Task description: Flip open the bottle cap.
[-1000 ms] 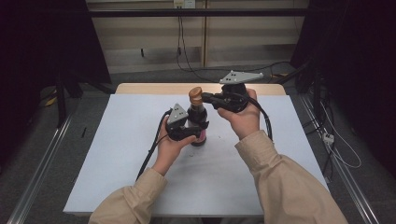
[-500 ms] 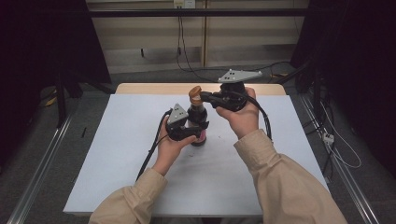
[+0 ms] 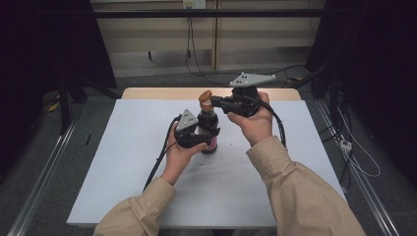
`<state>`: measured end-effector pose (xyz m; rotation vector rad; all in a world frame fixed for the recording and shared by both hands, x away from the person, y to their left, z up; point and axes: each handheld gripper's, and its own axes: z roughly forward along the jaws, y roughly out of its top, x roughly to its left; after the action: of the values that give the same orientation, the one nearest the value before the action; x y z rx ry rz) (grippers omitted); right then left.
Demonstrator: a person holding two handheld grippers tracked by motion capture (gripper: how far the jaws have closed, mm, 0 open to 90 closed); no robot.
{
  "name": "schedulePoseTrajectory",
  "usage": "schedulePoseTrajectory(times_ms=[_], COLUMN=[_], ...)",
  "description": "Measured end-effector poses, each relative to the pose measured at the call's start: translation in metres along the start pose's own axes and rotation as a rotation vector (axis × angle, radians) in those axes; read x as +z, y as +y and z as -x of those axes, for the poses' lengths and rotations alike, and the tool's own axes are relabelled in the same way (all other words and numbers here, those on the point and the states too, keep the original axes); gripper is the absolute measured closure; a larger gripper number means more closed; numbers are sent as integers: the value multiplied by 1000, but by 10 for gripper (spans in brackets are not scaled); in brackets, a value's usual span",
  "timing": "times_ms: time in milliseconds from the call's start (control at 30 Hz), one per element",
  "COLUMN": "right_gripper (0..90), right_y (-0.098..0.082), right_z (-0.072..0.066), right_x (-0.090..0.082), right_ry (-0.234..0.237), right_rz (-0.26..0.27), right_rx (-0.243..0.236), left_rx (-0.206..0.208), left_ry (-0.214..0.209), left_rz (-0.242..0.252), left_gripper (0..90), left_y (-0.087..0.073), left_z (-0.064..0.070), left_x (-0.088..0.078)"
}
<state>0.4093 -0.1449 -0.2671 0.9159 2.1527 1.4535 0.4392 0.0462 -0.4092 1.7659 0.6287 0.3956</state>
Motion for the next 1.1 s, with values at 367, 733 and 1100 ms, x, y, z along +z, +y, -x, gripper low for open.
schedulePoseTrajectory(times_ms=[367,733,1100], right_gripper=[900,900,900], right_y=[1,2,5], right_z=[0,-1,-3], right_x=[0,0,1], right_ry=[1,-2,-4], right_rz=[0,2,8], right_rx=[2,1,-2], left_rx=[-1,1,4], left_ry=[-2,-1,0], left_rz=[1,4,3], left_gripper=[312,312,311], left_y=[0,0,0], left_z=[0,0,0], left_x=[0,0,0])
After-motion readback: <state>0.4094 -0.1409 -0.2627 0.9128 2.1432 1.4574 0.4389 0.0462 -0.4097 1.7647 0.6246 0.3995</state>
